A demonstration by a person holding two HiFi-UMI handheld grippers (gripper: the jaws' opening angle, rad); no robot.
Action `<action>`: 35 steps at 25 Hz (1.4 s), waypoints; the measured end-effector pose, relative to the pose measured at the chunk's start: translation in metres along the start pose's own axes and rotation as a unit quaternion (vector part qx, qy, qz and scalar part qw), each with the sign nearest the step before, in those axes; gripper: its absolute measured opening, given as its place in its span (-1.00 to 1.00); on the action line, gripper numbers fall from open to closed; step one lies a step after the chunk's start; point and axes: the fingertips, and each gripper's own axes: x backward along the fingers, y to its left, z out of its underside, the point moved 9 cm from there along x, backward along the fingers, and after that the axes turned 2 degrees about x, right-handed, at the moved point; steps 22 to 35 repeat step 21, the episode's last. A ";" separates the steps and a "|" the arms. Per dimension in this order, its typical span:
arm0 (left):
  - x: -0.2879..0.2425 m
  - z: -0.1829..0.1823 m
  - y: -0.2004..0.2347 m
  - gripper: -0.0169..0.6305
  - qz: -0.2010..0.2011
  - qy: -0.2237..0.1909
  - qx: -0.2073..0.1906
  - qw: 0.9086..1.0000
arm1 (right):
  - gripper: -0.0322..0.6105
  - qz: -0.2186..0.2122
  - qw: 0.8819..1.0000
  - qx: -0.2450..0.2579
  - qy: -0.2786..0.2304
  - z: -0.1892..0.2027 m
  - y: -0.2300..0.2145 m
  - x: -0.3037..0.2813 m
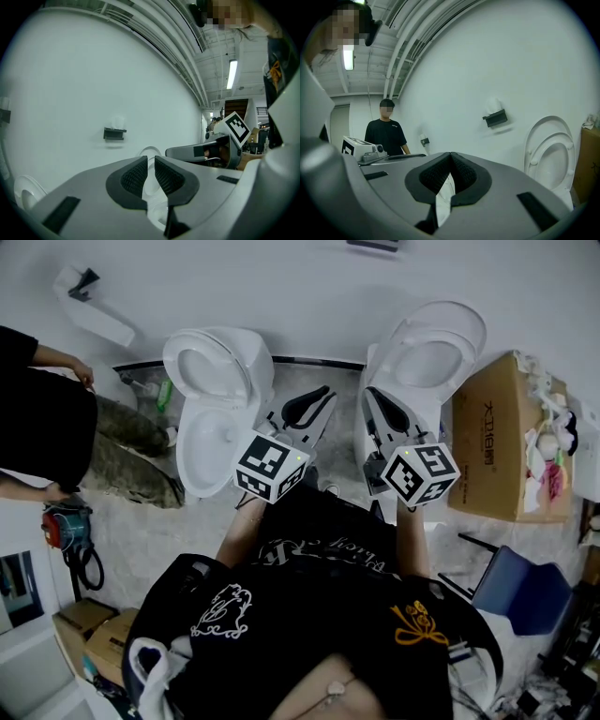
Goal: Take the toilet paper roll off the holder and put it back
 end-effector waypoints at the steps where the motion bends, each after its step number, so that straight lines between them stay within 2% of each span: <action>1: -0.001 -0.001 0.000 -0.81 0.001 0.000 0.000 1.000 | -0.86 0.000 1.000 -0.001 0.001 0.000 -0.001 0.000; 35: -0.011 -0.001 0.000 -0.81 0.005 0.003 -0.004 1.000 | -0.86 -0.002 1.000 0.007 0.016 0.003 -0.009 -0.007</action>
